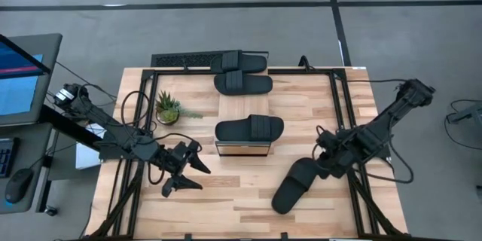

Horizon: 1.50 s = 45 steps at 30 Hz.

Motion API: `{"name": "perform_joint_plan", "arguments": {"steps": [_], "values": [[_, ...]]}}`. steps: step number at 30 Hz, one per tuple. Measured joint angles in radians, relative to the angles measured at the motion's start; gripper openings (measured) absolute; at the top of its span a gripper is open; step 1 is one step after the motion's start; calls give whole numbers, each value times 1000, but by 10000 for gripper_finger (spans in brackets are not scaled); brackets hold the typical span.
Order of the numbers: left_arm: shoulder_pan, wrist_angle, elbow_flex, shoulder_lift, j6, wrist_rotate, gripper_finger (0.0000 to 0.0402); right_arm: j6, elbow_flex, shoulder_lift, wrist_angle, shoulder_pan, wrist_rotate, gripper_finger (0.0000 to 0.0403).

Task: Pick and place slides into the shelf
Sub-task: Put the black slide on the shelf

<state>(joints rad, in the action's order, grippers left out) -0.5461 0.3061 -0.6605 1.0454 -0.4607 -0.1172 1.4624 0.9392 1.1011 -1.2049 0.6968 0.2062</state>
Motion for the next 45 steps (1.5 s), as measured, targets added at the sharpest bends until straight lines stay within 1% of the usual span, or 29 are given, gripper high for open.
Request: {"name": "perform_joint_plan", "arguments": {"steps": [3,6,11,13,18,21,30,36,39,41,42,43,45], "values": [[0,0,0,0,-6,29,258,28,-62,0,15,-38,-14,89],[0,0,0,0,-20,57,258,32,-129,0,56,-72,-54,132],[0,0,0,0,-23,87,258,10,-236,0,233,-122,-116,191],[0,-1,0,0,-23,87,258,7,-272,0,286,-136,-127,206],[0,-1,0,0,-28,87,258,11,-334,0,268,-164,-154,223],[0,-1,0,0,-33,88,258,0,-349,0,275,-172,-165,223],[0,-2,0,0,-34,87,258,-48,-437,0,426,-182,-235,224],[0,-2,0,0,-34,86,258,-30,-567,-9,630,-183,-265,224],[0,-2,0,0,-34,86,258,-4,-595,-11,709,-183,-267,215],[0,-2,0,0,-35,86,258,-4,-598,-10,713,-183,-272,193],[0,-2,0,0,-35,86,258,-7,-600,-10,717,-183,-276,173],[0,-2,0,0,-35,86,258,-15,-602,-13,719,-183,-280,147],[0,-2,0,0,-36,86,258,-31,-607,-15,724,-182,-287,74]]}}
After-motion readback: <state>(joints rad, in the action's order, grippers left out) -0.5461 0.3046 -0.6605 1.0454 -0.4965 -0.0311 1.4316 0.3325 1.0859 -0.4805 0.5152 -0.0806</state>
